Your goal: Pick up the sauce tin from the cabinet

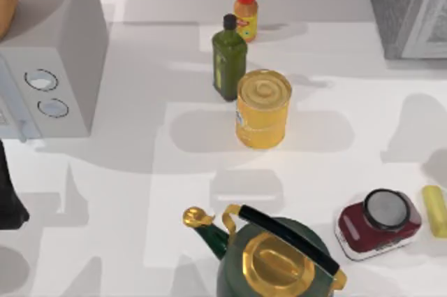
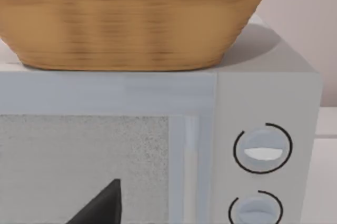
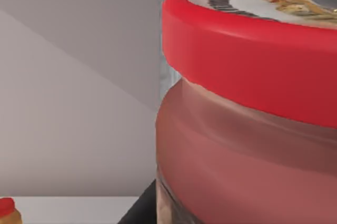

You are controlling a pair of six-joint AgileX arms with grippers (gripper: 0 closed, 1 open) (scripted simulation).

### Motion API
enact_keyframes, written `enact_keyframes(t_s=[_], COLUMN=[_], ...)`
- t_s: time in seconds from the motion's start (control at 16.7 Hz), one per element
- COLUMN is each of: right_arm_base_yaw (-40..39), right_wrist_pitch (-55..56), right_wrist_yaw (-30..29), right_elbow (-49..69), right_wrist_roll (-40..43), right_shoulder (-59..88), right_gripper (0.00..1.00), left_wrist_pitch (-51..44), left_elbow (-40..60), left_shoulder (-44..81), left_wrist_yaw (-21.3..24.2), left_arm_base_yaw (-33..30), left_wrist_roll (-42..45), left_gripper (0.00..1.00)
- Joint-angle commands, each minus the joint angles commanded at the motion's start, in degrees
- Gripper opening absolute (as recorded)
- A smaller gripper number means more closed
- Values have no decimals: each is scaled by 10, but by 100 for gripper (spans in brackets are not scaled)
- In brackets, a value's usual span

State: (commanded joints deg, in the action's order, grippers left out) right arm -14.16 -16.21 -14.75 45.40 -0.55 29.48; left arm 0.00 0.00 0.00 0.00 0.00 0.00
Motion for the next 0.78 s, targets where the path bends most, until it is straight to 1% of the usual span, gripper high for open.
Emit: enact_keyframes(t_s=[0.24,0.42,0.6,0.78], right_arm_base_yaw=[62,102,129,141], right_wrist_pitch=[72,117,148,162], right_wrist_yaw=[66,108,136,147], right_elbow=[-201,-330,-416,-454], right_wrist_roll=[2,4,5,5], right_shoulder=[-131,-214,-270,-295], right_gripper=[0,0,0,0], left_wrist_pitch=[0,0,0,0], left_elbow=[0,0,0,0], left_shoulder=[0,0,0,0], left_wrist_yaw=[0,0,0,0], left_arm_base_yaw=[0,0,0,0], left_wrist_roll=[0,0,0,0], left_gripper=[100,100,100,100])
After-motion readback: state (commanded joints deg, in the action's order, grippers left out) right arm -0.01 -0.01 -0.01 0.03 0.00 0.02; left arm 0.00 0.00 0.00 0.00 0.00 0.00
